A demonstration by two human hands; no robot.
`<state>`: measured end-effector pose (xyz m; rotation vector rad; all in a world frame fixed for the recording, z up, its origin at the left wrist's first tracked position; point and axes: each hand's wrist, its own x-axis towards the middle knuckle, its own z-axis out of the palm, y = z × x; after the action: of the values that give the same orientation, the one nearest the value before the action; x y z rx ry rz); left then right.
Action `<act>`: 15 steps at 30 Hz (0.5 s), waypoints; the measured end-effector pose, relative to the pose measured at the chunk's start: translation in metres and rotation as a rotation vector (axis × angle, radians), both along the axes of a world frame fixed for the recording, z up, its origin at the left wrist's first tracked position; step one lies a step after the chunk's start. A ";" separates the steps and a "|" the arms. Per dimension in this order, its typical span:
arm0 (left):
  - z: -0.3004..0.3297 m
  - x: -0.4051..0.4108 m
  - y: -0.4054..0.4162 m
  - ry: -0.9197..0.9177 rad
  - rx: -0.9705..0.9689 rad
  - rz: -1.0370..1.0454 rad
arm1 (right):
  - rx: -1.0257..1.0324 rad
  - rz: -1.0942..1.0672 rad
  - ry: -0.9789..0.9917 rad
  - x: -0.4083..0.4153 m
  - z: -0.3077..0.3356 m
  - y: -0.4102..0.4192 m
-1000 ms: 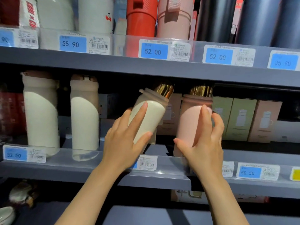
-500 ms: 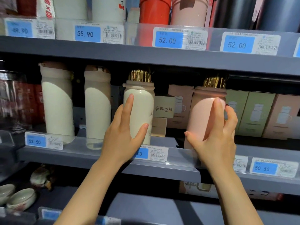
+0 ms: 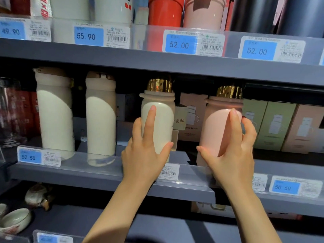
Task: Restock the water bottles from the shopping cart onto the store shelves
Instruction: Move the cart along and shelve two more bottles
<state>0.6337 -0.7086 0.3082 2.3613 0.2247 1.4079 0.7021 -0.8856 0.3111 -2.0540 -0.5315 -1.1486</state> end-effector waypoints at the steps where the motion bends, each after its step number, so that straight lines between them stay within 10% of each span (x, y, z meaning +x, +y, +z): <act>1: 0.000 0.000 0.000 0.004 0.002 0.004 | -0.007 0.002 -0.006 0.000 0.001 0.000; 15: -0.006 0.003 0.003 -0.126 0.104 0.085 | -0.066 -0.047 -0.029 -0.017 0.004 0.017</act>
<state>0.6366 -0.7060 0.3018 2.3589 0.2245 1.6385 0.6849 -0.8687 0.3150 -2.1195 -0.5444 -1.2042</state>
